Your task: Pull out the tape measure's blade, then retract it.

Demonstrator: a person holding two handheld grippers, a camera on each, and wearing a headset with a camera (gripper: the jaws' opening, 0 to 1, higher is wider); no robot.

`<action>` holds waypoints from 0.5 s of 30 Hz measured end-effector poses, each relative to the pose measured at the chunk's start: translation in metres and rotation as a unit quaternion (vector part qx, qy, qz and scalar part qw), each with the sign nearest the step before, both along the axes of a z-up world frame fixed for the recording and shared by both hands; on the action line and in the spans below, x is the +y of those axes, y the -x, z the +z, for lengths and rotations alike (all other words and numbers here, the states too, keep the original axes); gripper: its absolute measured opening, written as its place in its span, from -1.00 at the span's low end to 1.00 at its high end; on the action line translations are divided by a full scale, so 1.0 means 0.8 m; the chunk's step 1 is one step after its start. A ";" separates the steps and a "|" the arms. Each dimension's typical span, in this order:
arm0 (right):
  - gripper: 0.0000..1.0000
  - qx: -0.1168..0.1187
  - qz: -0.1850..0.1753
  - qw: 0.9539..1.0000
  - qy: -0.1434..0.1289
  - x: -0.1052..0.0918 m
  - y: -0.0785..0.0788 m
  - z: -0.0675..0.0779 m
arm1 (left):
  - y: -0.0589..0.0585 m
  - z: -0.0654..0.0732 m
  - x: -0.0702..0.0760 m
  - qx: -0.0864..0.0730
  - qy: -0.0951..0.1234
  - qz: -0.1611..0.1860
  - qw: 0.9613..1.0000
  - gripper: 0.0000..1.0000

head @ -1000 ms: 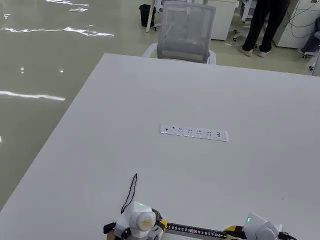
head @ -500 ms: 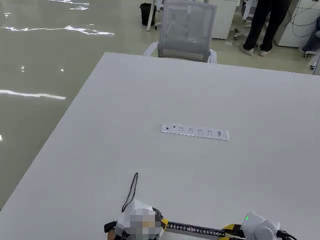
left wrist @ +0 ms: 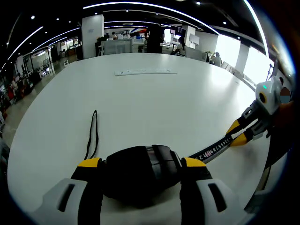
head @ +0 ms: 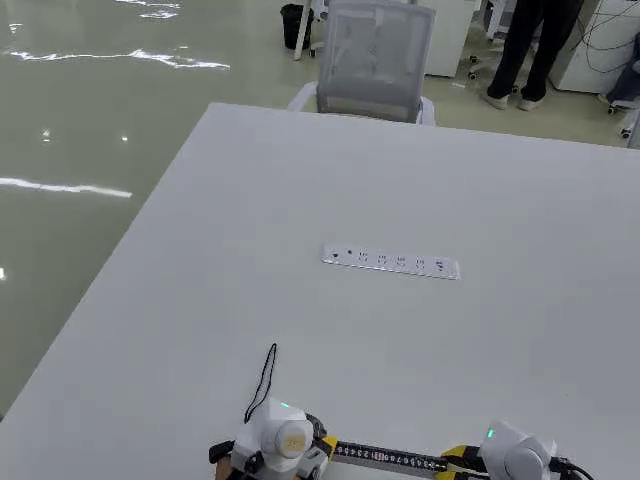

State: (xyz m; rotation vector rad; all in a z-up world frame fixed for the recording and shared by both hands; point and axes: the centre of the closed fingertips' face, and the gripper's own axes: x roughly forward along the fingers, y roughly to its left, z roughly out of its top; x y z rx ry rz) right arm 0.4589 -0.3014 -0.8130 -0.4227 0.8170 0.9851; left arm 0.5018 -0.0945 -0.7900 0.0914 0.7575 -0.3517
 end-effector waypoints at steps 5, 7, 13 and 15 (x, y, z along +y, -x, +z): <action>-0.72 0.000 0.000 1.000 -0.001 0.002 -0.001 -0.001 | 0.000 0.000 0.000 0.000 0.000 -0.001 1.000 0.28; -0.72 -0.001 0.000 1.000 -0.001 0.003 -0.001 0.000 | 0.000 0.000 0.000 0.000 0.000 -0.001 1.000 0.28; -0.72 -0.001 0.002 1.000 -0.001 0.006 -0.001 0.000 | 0.000 0.000 -0.001 0.000 0.000 -0.002 1.000 0.28; -0.72 -0.001 0.003 1.000 -0.002 0.006 -0.002 -0.001 | 0.000 0.000 -0.001 0.000 0.001 -0.002 1.000 0.28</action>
